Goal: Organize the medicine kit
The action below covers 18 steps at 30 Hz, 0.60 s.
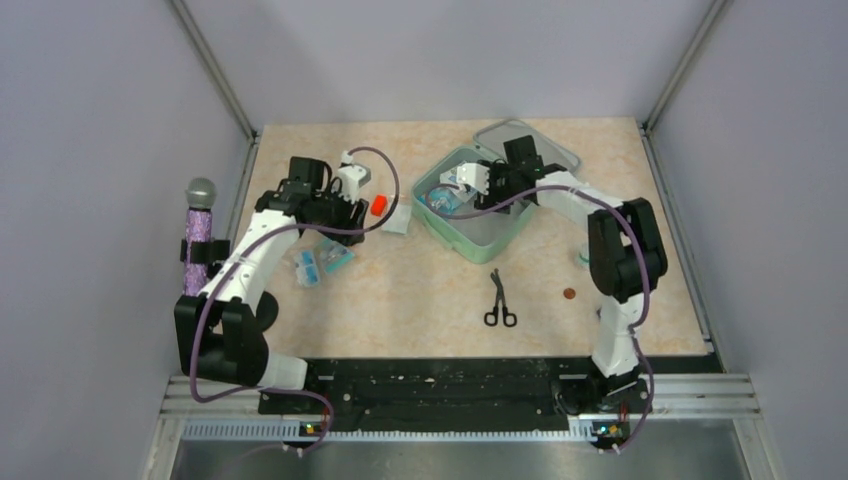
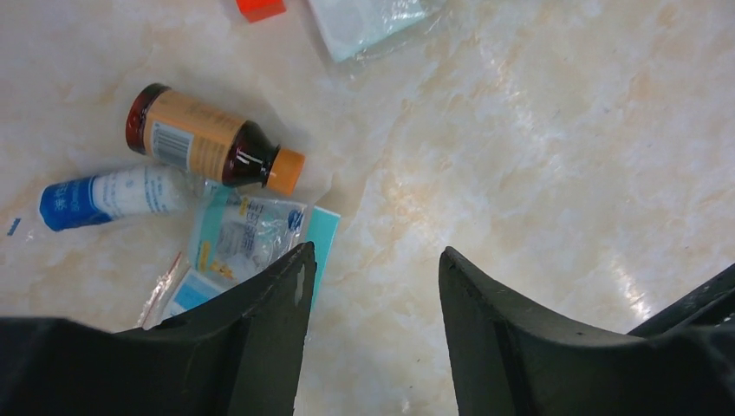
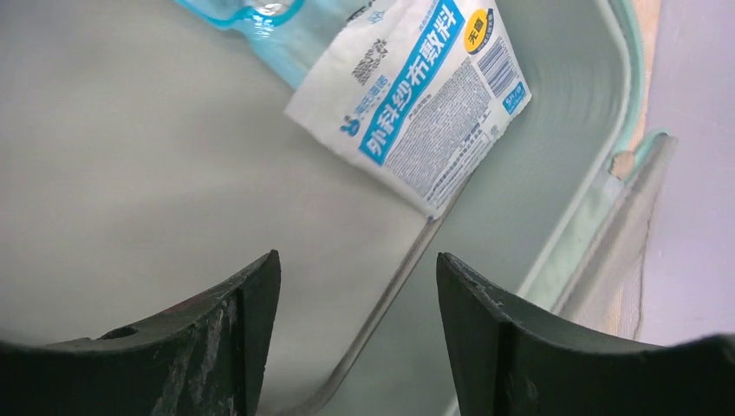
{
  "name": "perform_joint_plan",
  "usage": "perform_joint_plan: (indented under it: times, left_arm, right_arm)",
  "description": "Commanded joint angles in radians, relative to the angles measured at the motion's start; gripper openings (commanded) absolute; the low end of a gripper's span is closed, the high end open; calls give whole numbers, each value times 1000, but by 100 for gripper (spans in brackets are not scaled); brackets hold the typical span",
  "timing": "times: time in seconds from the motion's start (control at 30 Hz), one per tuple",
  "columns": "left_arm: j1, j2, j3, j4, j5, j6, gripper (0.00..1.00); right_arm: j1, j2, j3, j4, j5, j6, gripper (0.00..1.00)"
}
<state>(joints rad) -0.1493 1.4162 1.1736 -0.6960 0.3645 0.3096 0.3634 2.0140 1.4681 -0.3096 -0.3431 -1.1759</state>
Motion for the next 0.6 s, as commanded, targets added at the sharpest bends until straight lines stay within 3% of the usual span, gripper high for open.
perform_joint_plan:
  times: [0.0,0.13,0.33,0.57]
  left_arm:
    - [6,-42,-45,-80,-93,131,60]
    - [7,-29,-80,-119,-196,139,58]
    - [7,-6,-140,-45,-448,58,57]
    - [44,75,-96,-139,-609,-30,55]
  right_arm:
    - [-2,-189,-61,-58,-69,102,66]
    - [-1,-285,-89,-84,-105,326,66]
    - [-1,-478,-221,-79,-157,643,65]
    - [-1,-599,-350,-59,-152,799,65]
